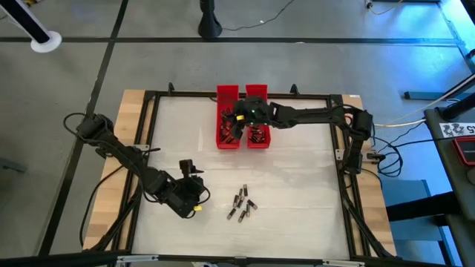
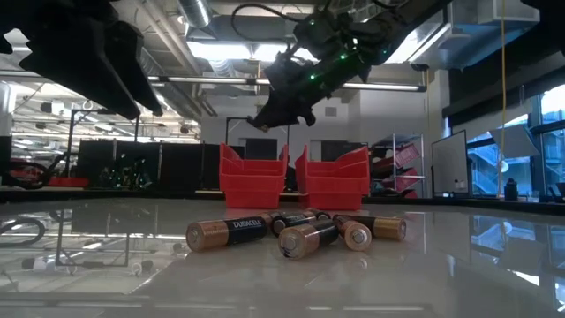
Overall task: Sort batteries
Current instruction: Put the large black battery into the left red bin
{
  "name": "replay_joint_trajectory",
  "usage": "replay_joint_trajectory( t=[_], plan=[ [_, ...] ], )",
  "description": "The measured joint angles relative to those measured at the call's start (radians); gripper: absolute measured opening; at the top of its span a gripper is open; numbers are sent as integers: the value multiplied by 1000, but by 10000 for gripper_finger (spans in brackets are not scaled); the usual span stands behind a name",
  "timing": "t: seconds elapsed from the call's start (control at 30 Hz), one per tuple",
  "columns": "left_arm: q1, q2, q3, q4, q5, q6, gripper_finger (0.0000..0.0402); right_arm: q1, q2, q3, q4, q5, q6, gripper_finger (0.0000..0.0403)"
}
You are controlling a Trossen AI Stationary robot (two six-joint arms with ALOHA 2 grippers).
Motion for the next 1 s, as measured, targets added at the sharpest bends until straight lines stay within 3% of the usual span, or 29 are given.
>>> replay_joint_trajectory(
  t=[0.4, 0.6, 0.87, 1.0],
  plan=[
    [5, 0, 0, 6, 0, -21, 301, 0, -7, 0, -51, -2, -14, 134],
    [5, 0, 0, 26, 0, -21, 301, 27, -106, 0, -221, -119, -16, 138],
    [5, 0, 0, 141, 8, 36, 301, 238, -222, 1, -482, -130, -34, 138],
    [11, 0, 0, 238, 65, 77, 301, 386, -230, 1, -592, -114, 44, 138]
  ],
)
